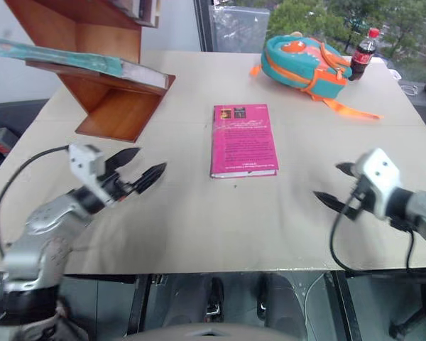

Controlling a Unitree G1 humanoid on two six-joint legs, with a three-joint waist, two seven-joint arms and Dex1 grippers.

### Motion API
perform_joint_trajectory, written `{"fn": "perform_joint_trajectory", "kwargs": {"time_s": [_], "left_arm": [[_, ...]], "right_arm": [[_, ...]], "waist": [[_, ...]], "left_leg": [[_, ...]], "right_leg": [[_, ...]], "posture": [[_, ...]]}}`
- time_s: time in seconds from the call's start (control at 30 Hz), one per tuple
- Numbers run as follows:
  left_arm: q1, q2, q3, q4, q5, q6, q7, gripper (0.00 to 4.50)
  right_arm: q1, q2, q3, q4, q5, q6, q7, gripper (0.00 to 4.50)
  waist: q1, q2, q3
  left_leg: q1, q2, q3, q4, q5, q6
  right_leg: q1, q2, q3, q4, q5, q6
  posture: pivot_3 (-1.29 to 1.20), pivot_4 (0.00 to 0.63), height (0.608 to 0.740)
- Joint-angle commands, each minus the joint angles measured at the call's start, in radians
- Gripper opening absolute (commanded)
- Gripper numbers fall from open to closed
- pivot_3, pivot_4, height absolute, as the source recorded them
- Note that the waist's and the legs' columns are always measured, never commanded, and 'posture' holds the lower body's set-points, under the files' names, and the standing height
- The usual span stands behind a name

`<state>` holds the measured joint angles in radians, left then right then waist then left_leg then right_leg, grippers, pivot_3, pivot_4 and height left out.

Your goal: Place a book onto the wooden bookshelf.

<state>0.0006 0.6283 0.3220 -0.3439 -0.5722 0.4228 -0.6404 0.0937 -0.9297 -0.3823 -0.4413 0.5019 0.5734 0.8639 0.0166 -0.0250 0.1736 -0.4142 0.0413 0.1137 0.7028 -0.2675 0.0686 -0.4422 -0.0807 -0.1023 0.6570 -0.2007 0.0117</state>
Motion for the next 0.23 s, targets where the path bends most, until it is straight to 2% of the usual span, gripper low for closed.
{"fn": "perform_joint_trajectory", "kwargs": {"time_s": [0.03, 0.23], "left_arm": [[0.083, 0.066, 0.080, -0.095, -0.020, 0.005, -0.063, 4.46], [0.133, 0.127, 0.138, -0.076, -0.033, 0.005, -0.130, 4.46]], "right_arm": [[0.069, -0.027, -0.143, -0.048, 0.023, -0.021, 0.068, 4.50], [0.110, -0.019, -0.183, -0.061, 0.026, -0.021, 0.078, 4.50]], "waist": [[0.002, 0.000, 0.000], [0.000, 0.001, 0.000]], "left_leg": [[0.000, -0.001, 0.000, 0.000, -0.002, 0.003], [0.001, 0.000, -0.002, 0.000, -0.005, -0.001]], "right_leg": [[0.000, -0.001, 0.000, 0.000, -0.002, -0.003], [0.001, -0.007, -0.002, 0.000, -0.002, -0.003]], "posture": [[0.00, 0.150, 0.740], [0.00, 0.150, 0.740]]}}
